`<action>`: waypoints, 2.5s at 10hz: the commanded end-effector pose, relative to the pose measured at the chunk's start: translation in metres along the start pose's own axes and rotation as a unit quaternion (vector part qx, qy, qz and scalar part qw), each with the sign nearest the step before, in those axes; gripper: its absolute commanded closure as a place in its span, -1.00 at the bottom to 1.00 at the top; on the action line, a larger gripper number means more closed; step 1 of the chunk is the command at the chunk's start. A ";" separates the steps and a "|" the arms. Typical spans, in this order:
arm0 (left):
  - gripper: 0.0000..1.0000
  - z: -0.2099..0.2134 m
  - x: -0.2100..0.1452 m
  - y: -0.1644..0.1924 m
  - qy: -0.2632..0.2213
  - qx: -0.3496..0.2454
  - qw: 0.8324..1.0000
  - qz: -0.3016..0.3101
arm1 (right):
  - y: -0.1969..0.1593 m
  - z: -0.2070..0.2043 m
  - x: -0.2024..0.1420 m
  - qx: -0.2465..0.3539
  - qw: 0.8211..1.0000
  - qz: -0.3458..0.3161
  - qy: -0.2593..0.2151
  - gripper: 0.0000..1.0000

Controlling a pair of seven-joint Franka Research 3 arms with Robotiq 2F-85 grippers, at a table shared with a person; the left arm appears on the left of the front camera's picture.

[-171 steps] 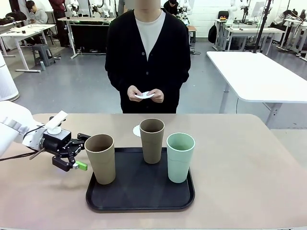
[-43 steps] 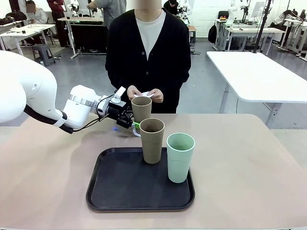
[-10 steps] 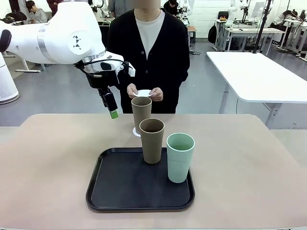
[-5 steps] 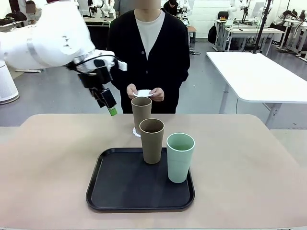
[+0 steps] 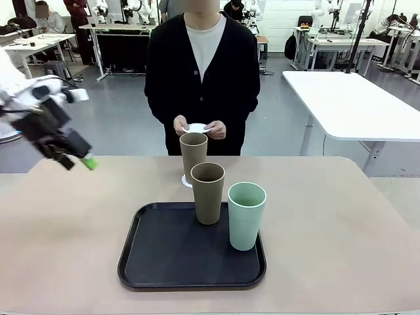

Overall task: Place coasters on the table and set cups on them.
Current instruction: Take one Reusable plastic cup from the Flat Tray and place it on a coaster set by the human.

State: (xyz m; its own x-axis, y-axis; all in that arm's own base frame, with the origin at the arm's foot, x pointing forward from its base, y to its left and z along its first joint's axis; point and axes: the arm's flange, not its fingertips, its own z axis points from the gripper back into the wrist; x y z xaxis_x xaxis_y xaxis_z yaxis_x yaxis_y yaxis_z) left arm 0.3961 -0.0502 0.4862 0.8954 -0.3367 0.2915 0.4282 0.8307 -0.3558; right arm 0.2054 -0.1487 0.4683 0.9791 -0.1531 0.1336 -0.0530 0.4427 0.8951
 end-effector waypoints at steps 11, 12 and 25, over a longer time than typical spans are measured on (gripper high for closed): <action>-1.00 0.087 -0.067 0.276 -0.140 -0.511 0.845 0.078 | 0.000 0.000 0.001 0.008 1.000 0.008 -0.001 -1.00; -1.00 0.089 -0.075 0.286 -0.143 -0.494 0.851 0.106 | 0.000 0.000 0.001 0.008 1.000 0.008 -0.001 -1.00; -1.00 0.096 -0.093 0.301 -0.161 -0.445 0.869 0.143 | 0.000 0.000 0.001 0.008 1.000 0.008 -0.001 -1.00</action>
State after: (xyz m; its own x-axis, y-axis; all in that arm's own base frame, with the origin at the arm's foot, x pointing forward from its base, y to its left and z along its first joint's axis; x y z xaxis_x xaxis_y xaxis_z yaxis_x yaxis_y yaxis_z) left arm 0.4302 0.2741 0.4370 0.9615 0.0899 0.2595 0.2455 0.1425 -0.9589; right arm 0.2048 -0.1490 0.4685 0.9790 -0.1541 0.1333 -0.0523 0.4422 0.8954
